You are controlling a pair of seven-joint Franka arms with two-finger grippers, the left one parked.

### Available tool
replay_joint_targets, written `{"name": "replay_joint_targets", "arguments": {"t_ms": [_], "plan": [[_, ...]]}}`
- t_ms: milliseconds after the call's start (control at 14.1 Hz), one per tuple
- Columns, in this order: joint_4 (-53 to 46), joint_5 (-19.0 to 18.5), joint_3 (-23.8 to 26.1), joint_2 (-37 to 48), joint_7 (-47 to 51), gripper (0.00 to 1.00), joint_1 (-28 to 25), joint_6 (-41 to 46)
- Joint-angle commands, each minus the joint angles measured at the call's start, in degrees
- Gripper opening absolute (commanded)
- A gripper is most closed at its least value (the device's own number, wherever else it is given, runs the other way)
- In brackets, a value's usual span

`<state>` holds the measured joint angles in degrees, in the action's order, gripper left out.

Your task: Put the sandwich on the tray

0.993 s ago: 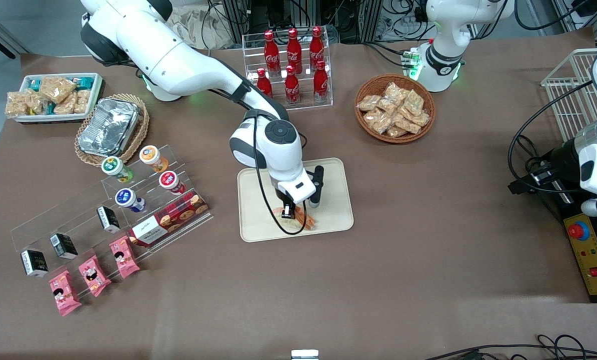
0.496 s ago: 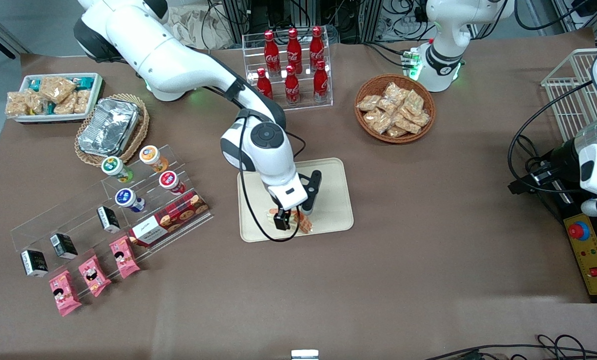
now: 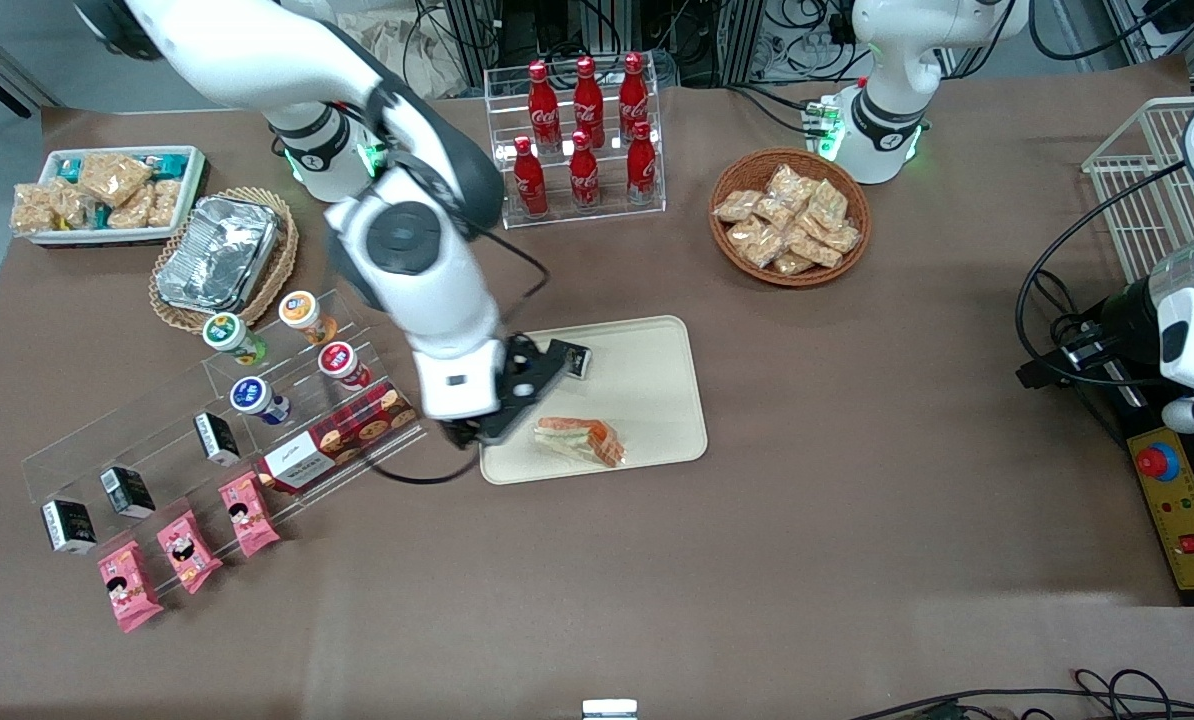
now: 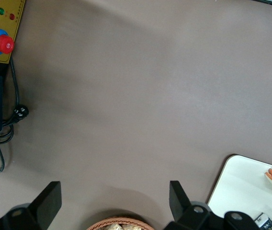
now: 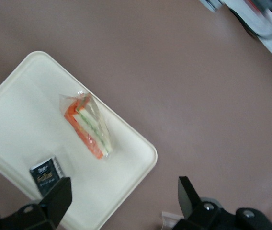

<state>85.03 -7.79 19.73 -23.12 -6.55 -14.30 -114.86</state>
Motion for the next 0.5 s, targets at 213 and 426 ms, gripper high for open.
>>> {"name": "replay_joint_targets", "arguments": {"t_ms": [213,426], "plan": [[1.3,5.7,0.4,9.5,16.8,0.99,9.3,11.6],[1.3,5.7,0.1,12.1,19.4,0.99,12.9,16.1]]}}
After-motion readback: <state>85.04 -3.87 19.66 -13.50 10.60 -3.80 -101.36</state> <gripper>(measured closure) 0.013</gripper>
